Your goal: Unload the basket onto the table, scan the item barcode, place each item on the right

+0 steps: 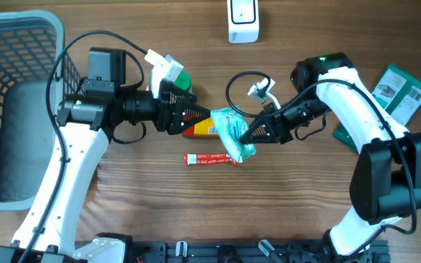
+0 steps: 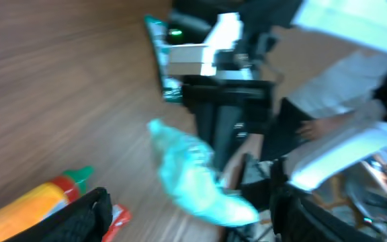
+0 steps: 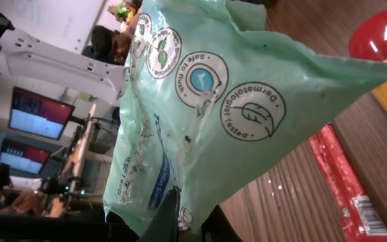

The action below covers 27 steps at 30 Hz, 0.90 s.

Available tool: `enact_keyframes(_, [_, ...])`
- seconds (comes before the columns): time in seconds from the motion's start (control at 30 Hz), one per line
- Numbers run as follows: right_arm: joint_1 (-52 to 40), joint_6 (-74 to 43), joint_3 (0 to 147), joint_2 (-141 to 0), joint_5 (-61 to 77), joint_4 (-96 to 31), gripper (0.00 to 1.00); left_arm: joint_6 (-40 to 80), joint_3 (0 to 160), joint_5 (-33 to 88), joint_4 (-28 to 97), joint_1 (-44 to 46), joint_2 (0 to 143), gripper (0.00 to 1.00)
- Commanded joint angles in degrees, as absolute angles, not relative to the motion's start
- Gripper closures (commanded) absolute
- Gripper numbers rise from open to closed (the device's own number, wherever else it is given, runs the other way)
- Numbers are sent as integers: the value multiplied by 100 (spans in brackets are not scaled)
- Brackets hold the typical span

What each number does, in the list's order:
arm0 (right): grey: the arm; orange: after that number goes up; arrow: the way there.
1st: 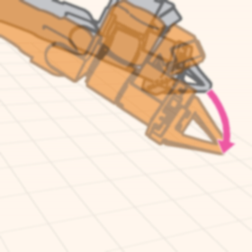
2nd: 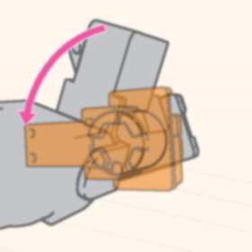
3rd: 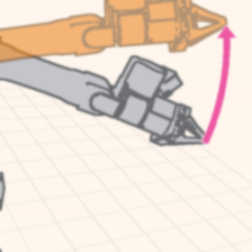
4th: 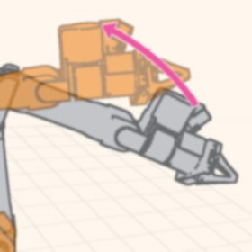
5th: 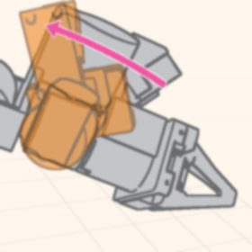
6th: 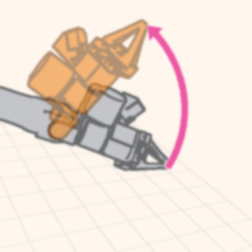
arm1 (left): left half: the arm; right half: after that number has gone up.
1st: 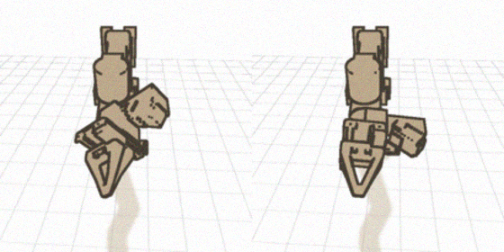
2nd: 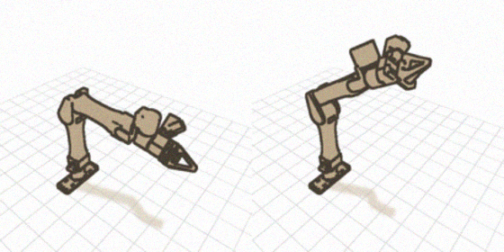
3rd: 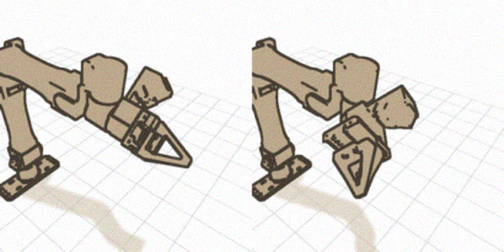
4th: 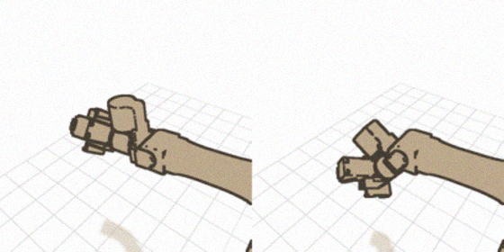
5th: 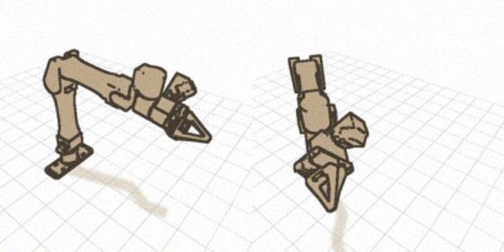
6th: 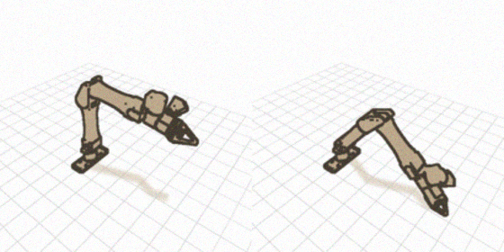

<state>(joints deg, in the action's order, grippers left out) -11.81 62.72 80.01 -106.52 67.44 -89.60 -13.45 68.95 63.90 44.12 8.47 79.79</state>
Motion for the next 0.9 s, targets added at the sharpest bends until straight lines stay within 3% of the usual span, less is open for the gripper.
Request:
enact_keyframes(0.0, [-1212, 6445, 8007, -10694, 7026, -8844, 96, -1459, 6884, 7002, 4366, 1094, 8219, 27])
enact_keyframes(0.43, [-1238, 6438, 8009, -10694, 7251, -8534, 96, -502, 6884, 6617, 3944, 1155, 9065, 32])
enact_keyframes(0.5, [-1269, 6442, 8009, -10694, 7247, -8514, 96, -303, 6884, 6617, 3767, 1232, 9078, 36])
enact_keyframes(0.7, [-1492, 6239, 8009, -10694, 7201, -8259, 96, 54, 6884, 6613, 3426, 1481, 9078, 60])
enact_keyframes(0.87, [-1487, 5472, 8009, -10694, 7155, -7601, 96, 54, 6884, 6613, 3514, 1474, 9078, 60])
